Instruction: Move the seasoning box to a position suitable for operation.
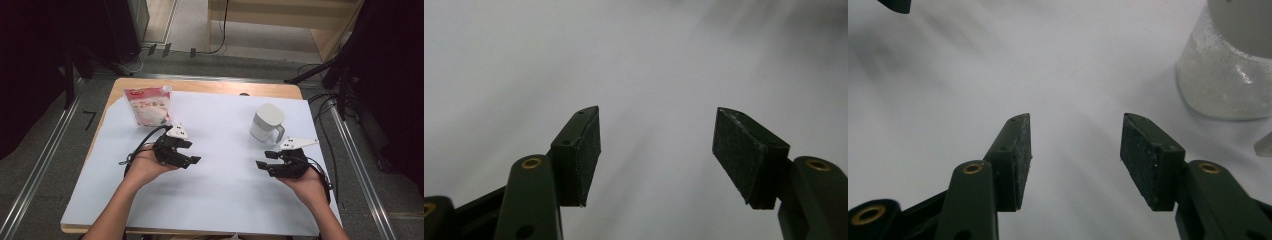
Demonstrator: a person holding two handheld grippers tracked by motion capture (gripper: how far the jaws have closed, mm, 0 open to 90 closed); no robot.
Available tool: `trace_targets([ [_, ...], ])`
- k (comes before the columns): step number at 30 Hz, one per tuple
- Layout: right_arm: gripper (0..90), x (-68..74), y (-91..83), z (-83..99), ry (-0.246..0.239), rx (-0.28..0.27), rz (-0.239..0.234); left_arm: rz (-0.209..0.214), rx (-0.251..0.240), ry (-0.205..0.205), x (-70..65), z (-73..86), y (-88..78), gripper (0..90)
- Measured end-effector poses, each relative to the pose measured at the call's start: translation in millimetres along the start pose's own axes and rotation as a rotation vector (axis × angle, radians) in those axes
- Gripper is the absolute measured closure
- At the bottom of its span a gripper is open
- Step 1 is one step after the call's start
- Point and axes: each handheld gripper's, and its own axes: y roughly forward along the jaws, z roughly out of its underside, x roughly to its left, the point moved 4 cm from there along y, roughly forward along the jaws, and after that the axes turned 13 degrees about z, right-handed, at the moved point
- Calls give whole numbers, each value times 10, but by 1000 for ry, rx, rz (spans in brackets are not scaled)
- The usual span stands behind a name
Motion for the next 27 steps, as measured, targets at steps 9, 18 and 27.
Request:
trace_targets([
  [9, 450, -24, -23, 6, -20, -43, 27, -2, -25, -23, 50, 2, -12, 369],
  [18, 435, -41, -20, 26, -48, -50, 69, -1, -22, -23, 38, 1, -35, 366],
  [27, 385, -105, -37, 1, -16, -50, 54, -2, -36, -47, 40, -2, -85, 363],
])
